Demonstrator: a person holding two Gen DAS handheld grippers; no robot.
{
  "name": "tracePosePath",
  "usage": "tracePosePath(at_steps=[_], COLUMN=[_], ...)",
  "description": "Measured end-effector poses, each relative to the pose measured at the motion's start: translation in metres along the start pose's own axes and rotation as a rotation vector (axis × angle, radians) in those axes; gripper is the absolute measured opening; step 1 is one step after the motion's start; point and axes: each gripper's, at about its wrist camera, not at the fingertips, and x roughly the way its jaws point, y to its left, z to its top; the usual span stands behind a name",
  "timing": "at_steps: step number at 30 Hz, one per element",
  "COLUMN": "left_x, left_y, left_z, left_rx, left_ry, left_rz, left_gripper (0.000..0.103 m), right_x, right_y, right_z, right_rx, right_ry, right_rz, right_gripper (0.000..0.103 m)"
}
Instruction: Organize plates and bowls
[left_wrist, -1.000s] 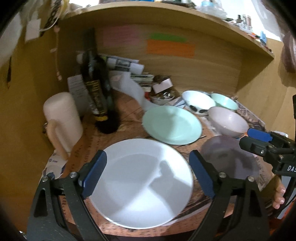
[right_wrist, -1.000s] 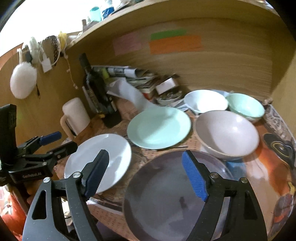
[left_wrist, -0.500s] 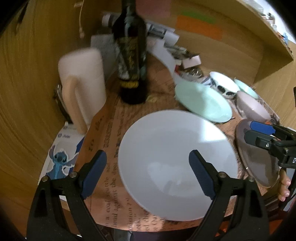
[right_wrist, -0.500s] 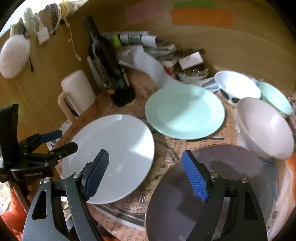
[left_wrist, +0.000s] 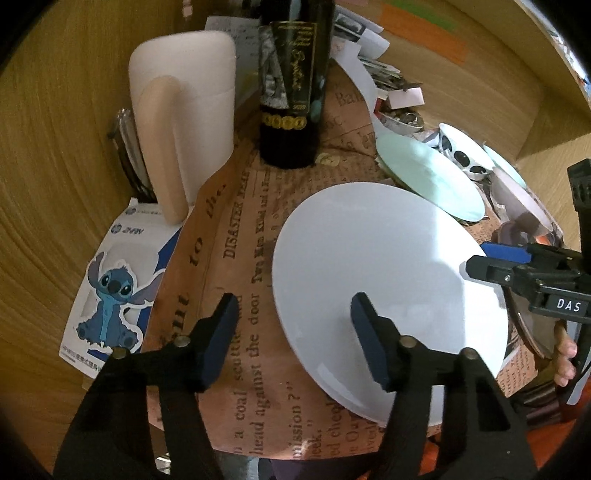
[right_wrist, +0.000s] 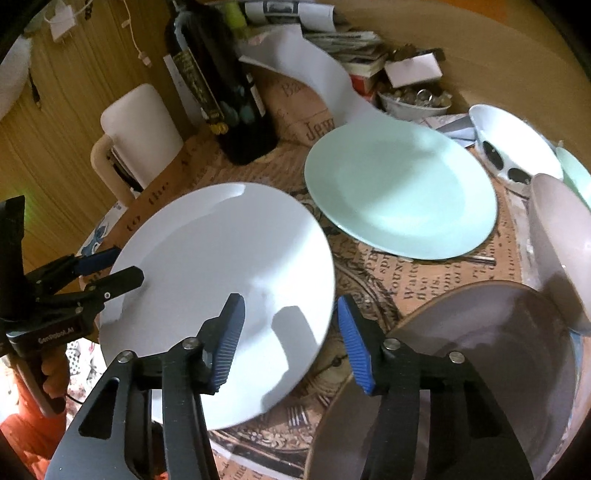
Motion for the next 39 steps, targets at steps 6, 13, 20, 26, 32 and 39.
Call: tracePosePath(at_steps=[6, 13, 20, 26, 32, 39], left_x=[0.002, 0.003, 0.003, 0.003, -0.003, -0.016], left_y=[0.000, -0.003, -0.005, -0.007, -0.009, -0.012], left_z=[-0.002, -0.003, -0.003, -0.001, 0.000, 0.010], left_rx=[0.000, 0.013, 0.020, 0.014, 0.013, 0.012], left_ry=[0.016, 0.022, 0.015, 0.009, -0.016, -0.056], left_rz=[-0.039, -0.075, -0.059, -0.038, -0.028, -0.034], left_gripper=[0.043, 0.035, 0.035, 0.035, 0.035, 0.035], right_x=[0.011, 0.013, 0.011, 0.007, 0.001, -0.014], right_y=[-0.002, 0.006, 0.004, 0.000, 0.005, 0.004], right_z=[0.000, -0.002, -0.002, -0.004, -0.005, -0.002], right_rx=[0.013, -0.025, -0.010, 0.035, 0.034, 0.040], right_ry=[0.035, 0.038, 0.019, -0.002, -0.036, -0.083], right_rz=[0.004, -0.032, -0.046, -0.031, -0.036, -0.023], right_gripper=[0.041, 0.041, 0.034, 0.027, 0.027, 0.027])
